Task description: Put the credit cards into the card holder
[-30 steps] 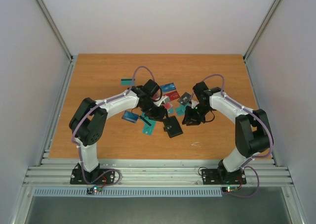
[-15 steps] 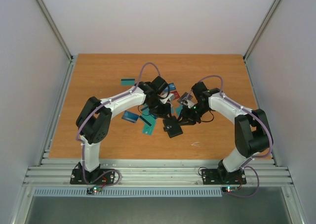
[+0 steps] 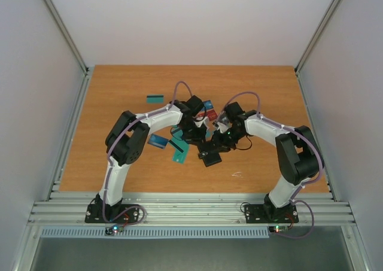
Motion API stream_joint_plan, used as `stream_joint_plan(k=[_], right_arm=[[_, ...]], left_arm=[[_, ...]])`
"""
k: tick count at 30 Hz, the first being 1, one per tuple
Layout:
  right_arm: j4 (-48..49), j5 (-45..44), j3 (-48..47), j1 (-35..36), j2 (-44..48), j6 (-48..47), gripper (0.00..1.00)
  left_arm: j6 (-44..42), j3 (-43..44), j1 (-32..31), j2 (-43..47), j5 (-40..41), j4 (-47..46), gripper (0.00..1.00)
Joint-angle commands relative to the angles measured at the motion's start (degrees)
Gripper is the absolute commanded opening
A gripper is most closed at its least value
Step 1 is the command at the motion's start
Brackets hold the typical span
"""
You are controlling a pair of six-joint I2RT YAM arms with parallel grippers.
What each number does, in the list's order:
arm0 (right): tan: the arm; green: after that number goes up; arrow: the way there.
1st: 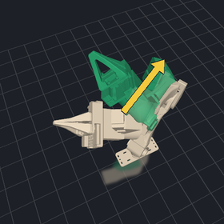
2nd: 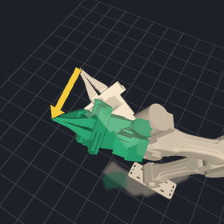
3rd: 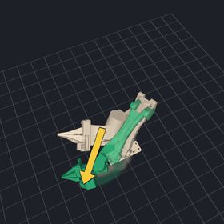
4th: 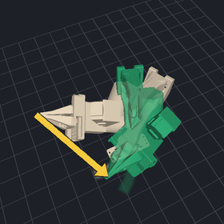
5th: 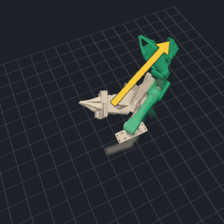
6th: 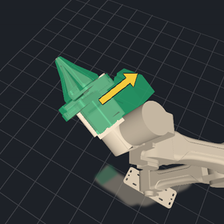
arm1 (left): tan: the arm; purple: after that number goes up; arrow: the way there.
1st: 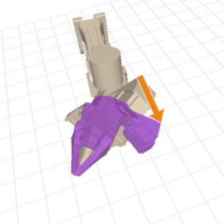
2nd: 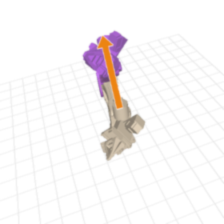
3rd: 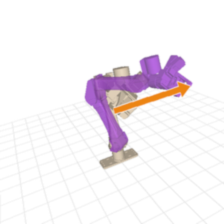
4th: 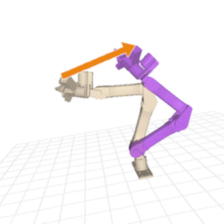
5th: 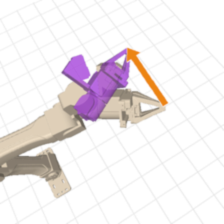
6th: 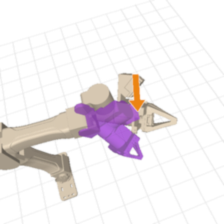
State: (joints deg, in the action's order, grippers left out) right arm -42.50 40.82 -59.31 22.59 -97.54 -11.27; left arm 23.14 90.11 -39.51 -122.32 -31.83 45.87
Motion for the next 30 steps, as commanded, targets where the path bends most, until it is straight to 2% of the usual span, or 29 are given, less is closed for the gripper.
stream_joint_plan(k=[1, 10, 25, 30], right_arm=[[8.1, 0.4, 2.9, 1.2, -0.2, 1.1, 0.24], [13.0, -1.4, 4.9, 2.7, 0.5, 1.8, 0.19], [12.3, -2.1, 3.7, 4.3, -3.3, 1.6, 0.17], [12.8, -1.7, 3.7, 4.4, -3.5, 2.1, 0.12]], left_arm=[[1.4, 0.7, 0.7, -0.3, -1.1, -1.0, 0.14], [-0.3, -0.3, 1.0, -2.0, -0.9, -0.9, 0.14], [-1.5, -1.0, 1.0, -2.3, 0.5, -0.9, 0.13], [-1.5, -1.4, 1.0, -2.0, 0.6, -1.2, 0.13]])
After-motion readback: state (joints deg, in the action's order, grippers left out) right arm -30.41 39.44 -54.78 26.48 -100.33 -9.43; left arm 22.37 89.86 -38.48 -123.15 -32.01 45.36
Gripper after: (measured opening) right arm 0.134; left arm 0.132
